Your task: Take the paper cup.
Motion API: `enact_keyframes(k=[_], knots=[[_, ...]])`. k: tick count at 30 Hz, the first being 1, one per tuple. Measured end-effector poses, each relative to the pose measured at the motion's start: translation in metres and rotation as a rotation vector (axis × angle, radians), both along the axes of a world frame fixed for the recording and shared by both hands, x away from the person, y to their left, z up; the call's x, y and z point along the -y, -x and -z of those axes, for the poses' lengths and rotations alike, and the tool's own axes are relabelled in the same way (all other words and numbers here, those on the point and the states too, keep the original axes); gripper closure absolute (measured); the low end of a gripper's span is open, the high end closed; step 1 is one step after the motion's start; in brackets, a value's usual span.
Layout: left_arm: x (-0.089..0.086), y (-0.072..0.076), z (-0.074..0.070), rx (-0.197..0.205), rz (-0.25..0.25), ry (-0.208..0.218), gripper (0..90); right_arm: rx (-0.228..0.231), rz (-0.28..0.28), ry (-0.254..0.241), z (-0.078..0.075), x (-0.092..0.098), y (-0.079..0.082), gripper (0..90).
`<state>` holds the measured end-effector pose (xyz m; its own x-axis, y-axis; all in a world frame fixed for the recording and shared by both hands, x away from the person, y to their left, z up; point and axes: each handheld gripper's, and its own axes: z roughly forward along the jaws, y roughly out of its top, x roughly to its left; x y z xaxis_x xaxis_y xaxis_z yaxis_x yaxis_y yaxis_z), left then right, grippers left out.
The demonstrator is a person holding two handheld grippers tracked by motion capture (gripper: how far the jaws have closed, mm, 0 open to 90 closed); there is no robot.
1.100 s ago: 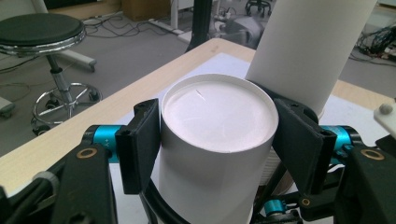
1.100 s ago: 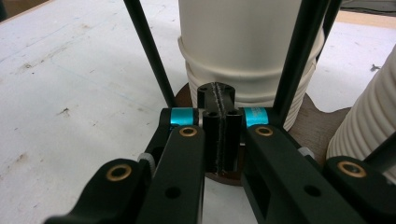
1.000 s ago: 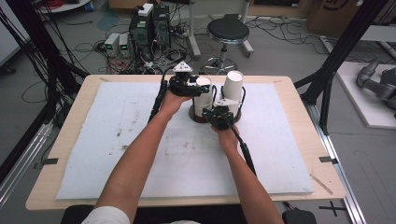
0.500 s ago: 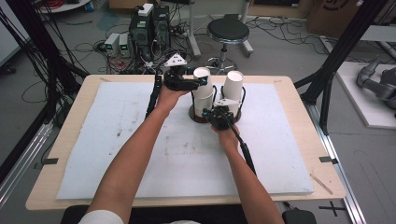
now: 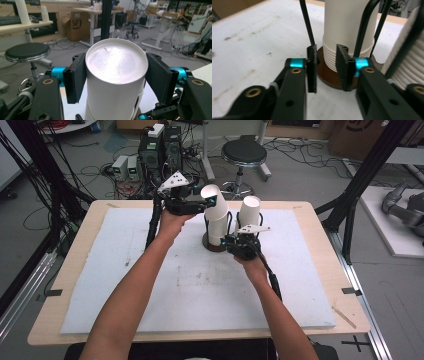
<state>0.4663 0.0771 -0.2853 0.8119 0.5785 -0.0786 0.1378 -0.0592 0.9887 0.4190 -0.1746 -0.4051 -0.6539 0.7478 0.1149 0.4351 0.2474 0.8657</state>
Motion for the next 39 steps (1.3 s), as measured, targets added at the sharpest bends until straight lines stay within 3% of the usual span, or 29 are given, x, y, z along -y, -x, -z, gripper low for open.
enact_keyframes(k=[2,7,8,11,17,27,35,38,39], knots=[[-0.002,0.005,-0.005,0.007,0.001,0.019,35.7,0.003,-0.006,-0.011,-0.004,0.005,0.004,66.9],[-0.007,0.021,-0.011,0.016,0.019,0.006,35.7,0.038,-0.044,-0.001,-0.012,0.019,0.018,50.0],[-0.008,0.025,-0.01,0.013,0.026,-0.002,35.7,0.038,-0.044,-0.001,-0.012,0.019,0.018,50.0],[-0.013,0.037,-0.005,0.004,0.036,-0.022,35.8,0.064,-0.093,-0.013,-0.013,0.031,0.03,38.2],[-0.023,0.061,0.008,-0.008,0.063,-0.044,35.8,0.061,-0.149,-0.029,-0.01,0.051,0.046,23.1],[-0.031,0.094,0.035,-0.015,0.114,-0.077,35.8,0.094,-0.187,-0.018,-0.003,0.073,0.063,21.1],[-0.041,0.099,0.053,-0.042,0.106,-0.062,35.8,0.082,-0.14,-0.006,0.005,0.08,0.06,20.6],[-0.042,0.101,0.057,-0.044,0.107,-0.058,35.7,0.08,-0.154,0.011,0.005,0.078,0.062,20.6],[-0.042,0.102,0.059,-0.046,0.105,-0.058,35.8,0.079,-0.184,-0.006,0.003,0.079,0.064,20.6]])
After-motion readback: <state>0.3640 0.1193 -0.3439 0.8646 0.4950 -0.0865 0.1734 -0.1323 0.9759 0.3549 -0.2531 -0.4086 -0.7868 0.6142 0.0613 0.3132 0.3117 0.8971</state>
